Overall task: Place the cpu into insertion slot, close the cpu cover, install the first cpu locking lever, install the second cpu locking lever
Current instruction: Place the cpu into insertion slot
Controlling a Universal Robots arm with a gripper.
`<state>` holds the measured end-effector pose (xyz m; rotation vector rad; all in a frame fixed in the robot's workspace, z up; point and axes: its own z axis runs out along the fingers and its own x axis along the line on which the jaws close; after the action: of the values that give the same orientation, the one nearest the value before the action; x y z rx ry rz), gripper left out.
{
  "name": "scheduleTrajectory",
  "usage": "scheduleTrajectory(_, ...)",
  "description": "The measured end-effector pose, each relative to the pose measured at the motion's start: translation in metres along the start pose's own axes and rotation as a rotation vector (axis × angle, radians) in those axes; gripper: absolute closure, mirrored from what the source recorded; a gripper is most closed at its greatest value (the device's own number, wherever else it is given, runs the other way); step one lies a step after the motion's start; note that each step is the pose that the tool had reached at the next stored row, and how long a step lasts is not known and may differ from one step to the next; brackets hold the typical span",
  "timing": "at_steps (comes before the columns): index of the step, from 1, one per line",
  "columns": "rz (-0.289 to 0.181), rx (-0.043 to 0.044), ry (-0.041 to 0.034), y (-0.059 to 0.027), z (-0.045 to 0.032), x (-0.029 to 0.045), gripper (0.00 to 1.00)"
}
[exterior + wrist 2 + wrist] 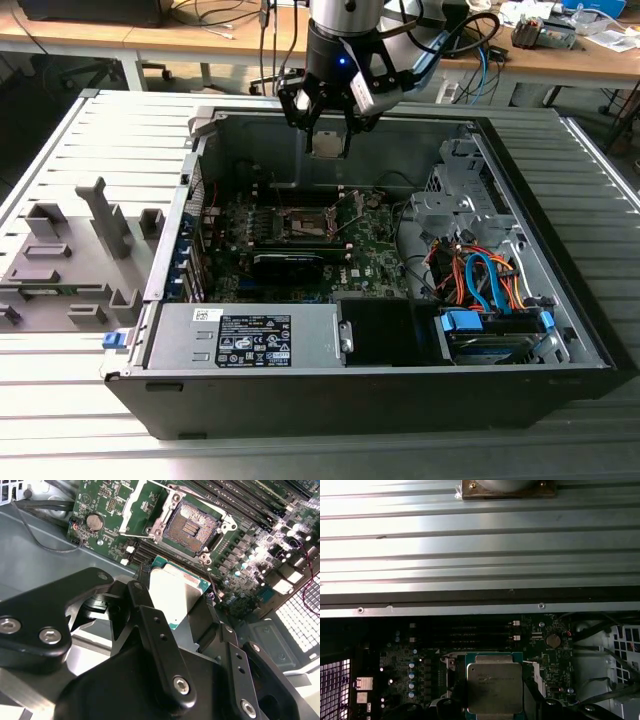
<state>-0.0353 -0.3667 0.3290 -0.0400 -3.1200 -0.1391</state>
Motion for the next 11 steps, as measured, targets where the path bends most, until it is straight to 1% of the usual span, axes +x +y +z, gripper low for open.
scheduleTrajectory(11,0.0,0.0,0.0,-0.0005,0.0027,-0.0001,0.46)
